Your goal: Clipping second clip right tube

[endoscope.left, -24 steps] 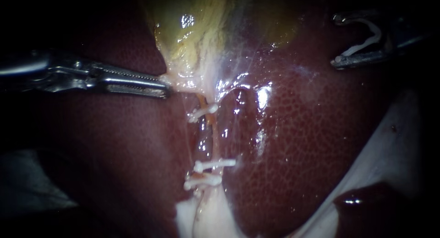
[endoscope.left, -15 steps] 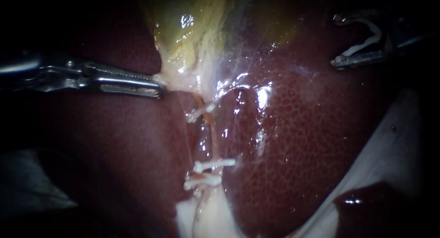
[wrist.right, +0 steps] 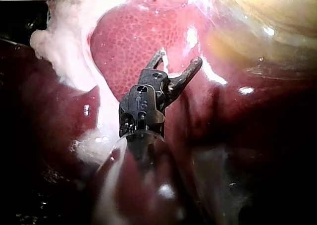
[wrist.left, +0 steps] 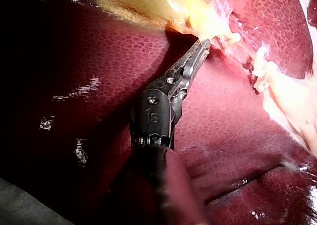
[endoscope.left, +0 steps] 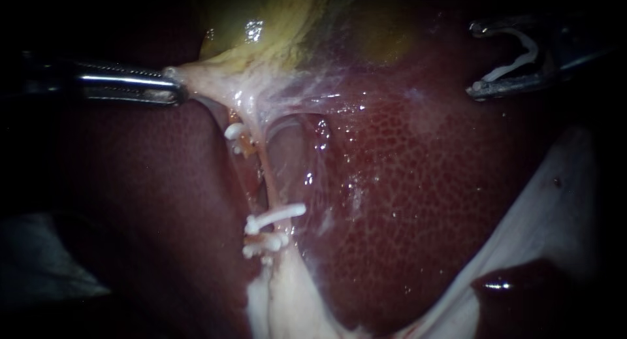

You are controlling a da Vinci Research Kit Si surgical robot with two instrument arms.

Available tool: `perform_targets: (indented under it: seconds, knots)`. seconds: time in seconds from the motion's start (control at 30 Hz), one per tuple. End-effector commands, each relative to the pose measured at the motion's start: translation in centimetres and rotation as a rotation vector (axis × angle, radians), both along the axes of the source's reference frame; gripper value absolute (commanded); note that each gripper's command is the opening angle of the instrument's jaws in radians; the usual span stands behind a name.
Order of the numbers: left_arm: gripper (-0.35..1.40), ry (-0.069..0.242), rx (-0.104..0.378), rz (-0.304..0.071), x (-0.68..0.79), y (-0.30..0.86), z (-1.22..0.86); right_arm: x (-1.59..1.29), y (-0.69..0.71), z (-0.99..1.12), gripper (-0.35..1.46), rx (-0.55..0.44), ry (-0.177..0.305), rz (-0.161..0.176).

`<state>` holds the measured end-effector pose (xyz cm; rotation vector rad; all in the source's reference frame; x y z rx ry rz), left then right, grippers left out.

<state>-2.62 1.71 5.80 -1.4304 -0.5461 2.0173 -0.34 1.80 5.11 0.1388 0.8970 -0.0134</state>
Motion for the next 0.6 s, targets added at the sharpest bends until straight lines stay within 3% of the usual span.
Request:
perform_targets:
  seconds: [0.03, 0.17, 0.27, 0.6]
  knots:
    - [-0.35, 0.001, -0.001, -0.003, -0.01, -0.01, -0.01, 0.02, -0.01, 0.0, 0.5, 0.002, 0.004, -0.002]
    - [-0.35, 0.001, -0.001, -0.004, -0.01, -0.02, -0.02, 0.13, -0.1, 0.02, 0.5, 0.011, 0.027, -0.026]
    - [-0.35, 0.002, -0.001, -0.004, -0.01, -0.02, -0.02, 0.29, -0.2, 0.07, 0.5, 0.063, 0.041, -0.02]
    - [-0.35, 0.003, -0.002, -0.006, -0.02, -0.05, -0.04, 0.97, -0.77, 0.44, 0.49, 0.28, 0.12, -0.002]
